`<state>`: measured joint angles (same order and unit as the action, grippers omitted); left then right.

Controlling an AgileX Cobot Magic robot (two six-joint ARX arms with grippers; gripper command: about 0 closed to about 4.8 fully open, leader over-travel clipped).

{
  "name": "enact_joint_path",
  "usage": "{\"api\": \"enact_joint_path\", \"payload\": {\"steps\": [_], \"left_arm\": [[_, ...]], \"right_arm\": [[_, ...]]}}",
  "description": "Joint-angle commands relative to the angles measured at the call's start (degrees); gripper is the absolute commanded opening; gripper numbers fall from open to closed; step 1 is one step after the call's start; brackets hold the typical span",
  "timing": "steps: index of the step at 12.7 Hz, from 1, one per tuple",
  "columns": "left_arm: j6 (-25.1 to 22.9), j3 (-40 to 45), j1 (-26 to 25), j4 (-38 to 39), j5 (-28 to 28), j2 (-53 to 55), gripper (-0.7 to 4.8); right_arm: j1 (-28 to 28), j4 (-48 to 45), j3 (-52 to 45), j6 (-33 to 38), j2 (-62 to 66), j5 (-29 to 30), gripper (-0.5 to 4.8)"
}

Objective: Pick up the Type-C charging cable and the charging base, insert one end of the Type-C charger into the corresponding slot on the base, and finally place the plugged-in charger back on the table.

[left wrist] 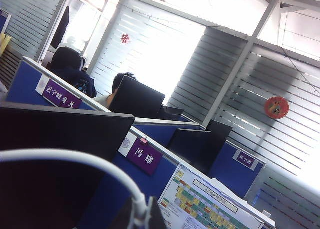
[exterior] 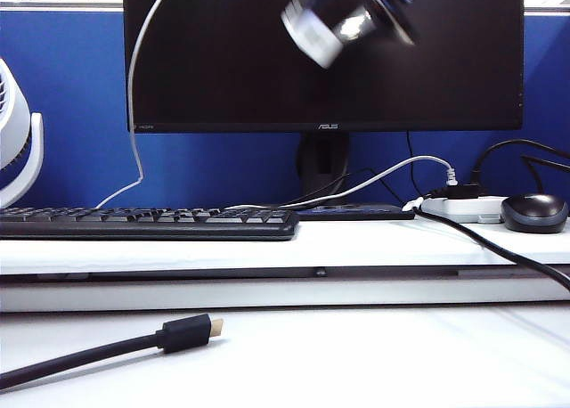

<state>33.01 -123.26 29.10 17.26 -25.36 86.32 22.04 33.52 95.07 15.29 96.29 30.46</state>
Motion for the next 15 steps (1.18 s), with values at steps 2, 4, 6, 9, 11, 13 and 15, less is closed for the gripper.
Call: {"api": "enact_joint_path", "payload": {"steps": [2,4,6,9,11,13,15], "left_arm": [[-1.31,-0.15,-0.07,-0.63,-0.04,-0.28,-0.06],[-1.33,-0.15,-0.07,-0.61,0.07,-0.26,-0.06],[-1.51,-0.15,-0.07,-0.61,0.04,-0.26,-0.06],[-1.51,-0.15,-0.07,-0.61,-0.37,-0.26,-0.06],[-1.51,-0.15,-0.07,-0.59,-1.44,-0.28,-0.06],[-1.29,-0.15,-0.07,-0.50,-1.64,-0.28,-0.06],[-1.27,-0.15,-0.07,-0.59,-1.68,-0.28,-0.06]], "right_arm": [[0.28,23.26,0.33,-23.50,4.20,-23.32,-0.01],[1.44,31.02,0.33,-23.47,9.33,-35.74,-0.02],[4.09,24.11,0.33,-24.92,12.74,-57.81,-0.02],[10.03,21.70,0.33,-28.94,18.12,-61.18,-0.01],[15.67,22.05,0.37,-29.03,21.42,-61.64,4.44],[14.73,23.26,10.03,-25.77,16.26,-59.87,4.79],[11.39,25.20,13.25,-29.86,16.33,-50.16,4.79]]}}
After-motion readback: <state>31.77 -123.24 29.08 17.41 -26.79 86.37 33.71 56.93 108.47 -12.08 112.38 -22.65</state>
